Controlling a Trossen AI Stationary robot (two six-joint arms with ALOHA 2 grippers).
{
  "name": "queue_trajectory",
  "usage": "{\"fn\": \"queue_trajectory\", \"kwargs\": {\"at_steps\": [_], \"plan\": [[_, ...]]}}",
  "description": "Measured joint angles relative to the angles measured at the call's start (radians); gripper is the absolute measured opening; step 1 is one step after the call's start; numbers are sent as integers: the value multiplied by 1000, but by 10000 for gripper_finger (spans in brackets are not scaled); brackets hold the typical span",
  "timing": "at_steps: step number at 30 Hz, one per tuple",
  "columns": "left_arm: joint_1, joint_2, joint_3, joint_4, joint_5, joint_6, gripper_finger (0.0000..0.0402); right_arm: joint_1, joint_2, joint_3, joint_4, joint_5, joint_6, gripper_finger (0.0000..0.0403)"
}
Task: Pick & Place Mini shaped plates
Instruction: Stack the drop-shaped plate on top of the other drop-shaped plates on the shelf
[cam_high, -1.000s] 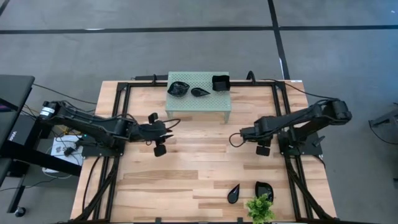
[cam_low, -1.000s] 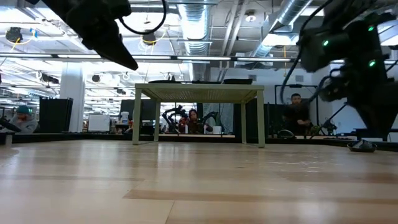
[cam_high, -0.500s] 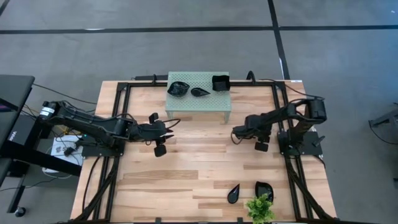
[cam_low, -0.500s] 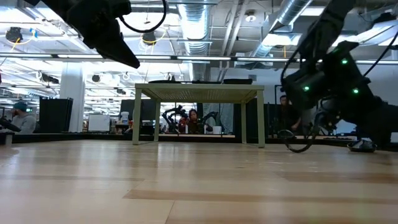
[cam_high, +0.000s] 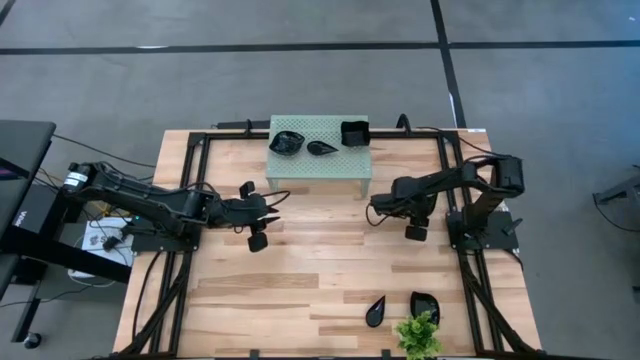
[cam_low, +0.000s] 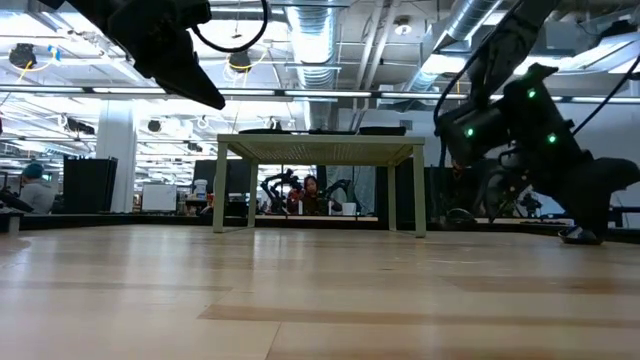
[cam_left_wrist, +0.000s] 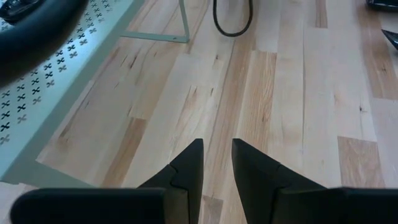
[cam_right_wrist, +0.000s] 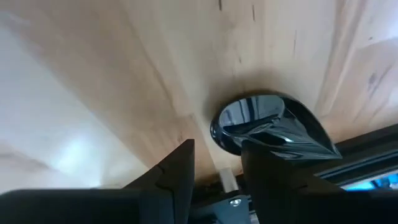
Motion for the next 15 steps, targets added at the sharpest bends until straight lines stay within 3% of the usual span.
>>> {"fn": "queue_trajectory", "kwargs": {"at_steps": [9,15], "plan": [[0,0,0,0,1,0,85,-51,107,2,9,4,-11,120],[0,0,0,0,1,0,85,-68,117,9,15,0,-41,52]]}}
